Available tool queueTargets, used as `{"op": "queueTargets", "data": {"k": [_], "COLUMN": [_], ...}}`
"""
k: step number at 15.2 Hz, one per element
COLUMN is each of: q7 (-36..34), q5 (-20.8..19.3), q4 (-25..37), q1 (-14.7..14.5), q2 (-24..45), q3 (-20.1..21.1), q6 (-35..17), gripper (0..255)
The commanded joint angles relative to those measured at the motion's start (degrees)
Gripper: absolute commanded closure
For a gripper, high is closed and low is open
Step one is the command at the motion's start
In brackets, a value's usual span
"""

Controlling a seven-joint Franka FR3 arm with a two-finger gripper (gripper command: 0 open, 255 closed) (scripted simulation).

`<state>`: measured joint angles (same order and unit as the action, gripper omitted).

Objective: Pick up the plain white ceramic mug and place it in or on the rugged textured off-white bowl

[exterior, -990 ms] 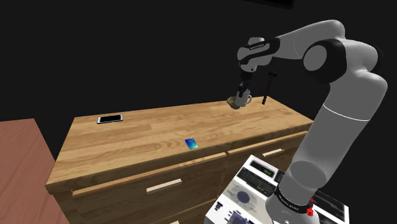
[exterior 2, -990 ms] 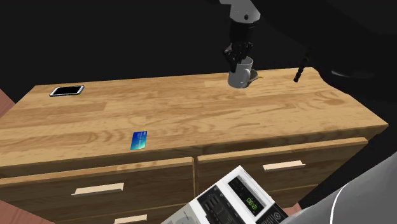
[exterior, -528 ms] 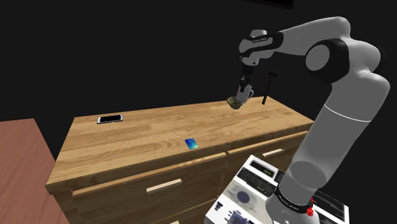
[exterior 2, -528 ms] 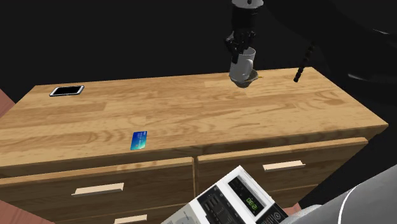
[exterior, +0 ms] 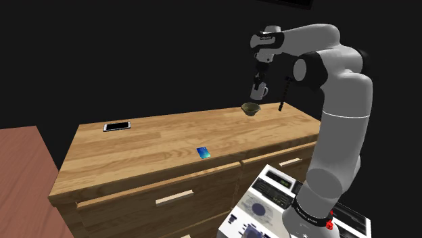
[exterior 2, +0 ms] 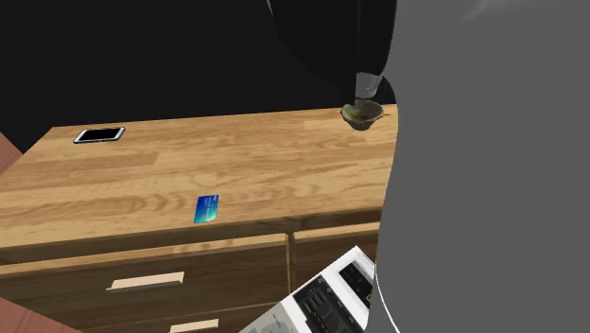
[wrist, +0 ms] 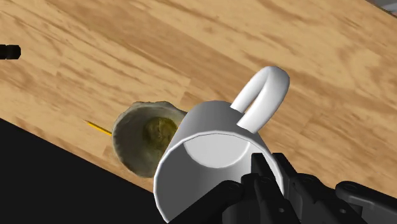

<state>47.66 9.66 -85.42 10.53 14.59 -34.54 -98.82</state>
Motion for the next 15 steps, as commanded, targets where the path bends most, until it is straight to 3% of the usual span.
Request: {"op": "queueTargets", "data": {"k": [1, 3, 6, 15], "q7": [2.2, 3.5, 3.4, 4.8], "q5": [3.5, 6.9, 11.6, 9.9], "q4": [9.0, 19.4, 39.9, 24.9], "q1": [3.3, 7.6, 16.0, 11.5], "q2": [6.3, 13.0, 24.6, 20.4], "q3": [-0.1, 0.5, 2.6, 1.8], "q6": [3.7, 8.1, 16.8, 6.7], "gripper": [255, 255, 255, 255]}}
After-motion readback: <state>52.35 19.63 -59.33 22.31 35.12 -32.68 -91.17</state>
